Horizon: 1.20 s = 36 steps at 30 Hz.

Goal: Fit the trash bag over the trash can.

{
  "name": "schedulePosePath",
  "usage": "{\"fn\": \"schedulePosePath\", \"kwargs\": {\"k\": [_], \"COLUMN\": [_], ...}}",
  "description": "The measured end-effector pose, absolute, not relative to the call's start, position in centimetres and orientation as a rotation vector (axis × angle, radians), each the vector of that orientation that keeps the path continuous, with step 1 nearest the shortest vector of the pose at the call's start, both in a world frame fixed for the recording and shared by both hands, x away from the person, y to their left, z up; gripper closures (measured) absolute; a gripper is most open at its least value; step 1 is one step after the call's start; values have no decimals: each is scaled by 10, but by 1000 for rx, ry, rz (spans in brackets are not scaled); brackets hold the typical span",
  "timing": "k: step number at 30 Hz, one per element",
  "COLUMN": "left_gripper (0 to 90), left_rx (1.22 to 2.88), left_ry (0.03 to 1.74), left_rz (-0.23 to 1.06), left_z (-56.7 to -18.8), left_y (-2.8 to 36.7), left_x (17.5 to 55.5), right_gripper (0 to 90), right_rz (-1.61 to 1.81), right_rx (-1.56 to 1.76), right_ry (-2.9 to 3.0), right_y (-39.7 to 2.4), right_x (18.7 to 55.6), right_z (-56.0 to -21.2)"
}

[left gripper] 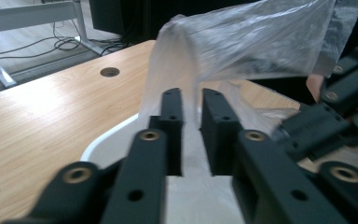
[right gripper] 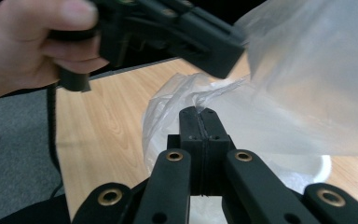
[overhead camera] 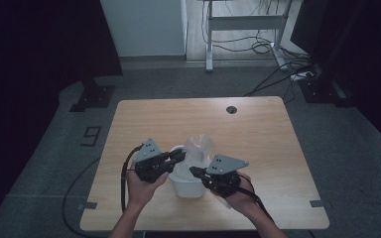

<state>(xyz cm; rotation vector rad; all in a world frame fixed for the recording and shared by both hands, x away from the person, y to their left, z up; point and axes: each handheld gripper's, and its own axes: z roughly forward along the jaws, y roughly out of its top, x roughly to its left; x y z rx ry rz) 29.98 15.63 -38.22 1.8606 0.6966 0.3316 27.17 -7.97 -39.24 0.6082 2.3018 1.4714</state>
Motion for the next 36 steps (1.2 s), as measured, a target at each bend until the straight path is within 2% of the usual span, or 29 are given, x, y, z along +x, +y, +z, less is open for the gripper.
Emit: {"fn": "schedulePosePath", "kwargs": {"k": [4, 8, 17, 25, 28, 31, 33, 36], "left_gripper": [593, 520, 446, 445, 517, 665, 779, 864], "left_rx": [1831, 1833, 1861, 1920, 1943, 1960, 1976, 1965], "left_ry": [700, 681, 635, 592, 592, 562, 556, 563], "left_rz": [312, 300, 250, 221, 241, 226, 260, 309], "left_z": [-382, -383, -386, -395, -398, -400, -400, -400], "left_y": [163, 169, 174, 163, 157, 153, 151, 152], "left_x": [297, 292, 284, 284, 285, 287, 285, 282], "right_gripper": [892, 892, 892, 892, 892, 892, 892, 892], "right_rz": [1471, 1476, 1476, 1503, 1512, 1518, 1518, 1499], "right_rx": [630, 650, 679, 677, 661, 647, 648, 659], "right_ry": [2277, 2258, 2239, 2221, 2224, 2226, 2223, 2216], "right_y": [-84, -87, -89, -91, -90, -91, -91, -95], "right_x": [275, 278, 283, 282, 281, 280, 279, 279], "right_z": [-391, -390, -390, -388, -387, -387, -386, -386]}}
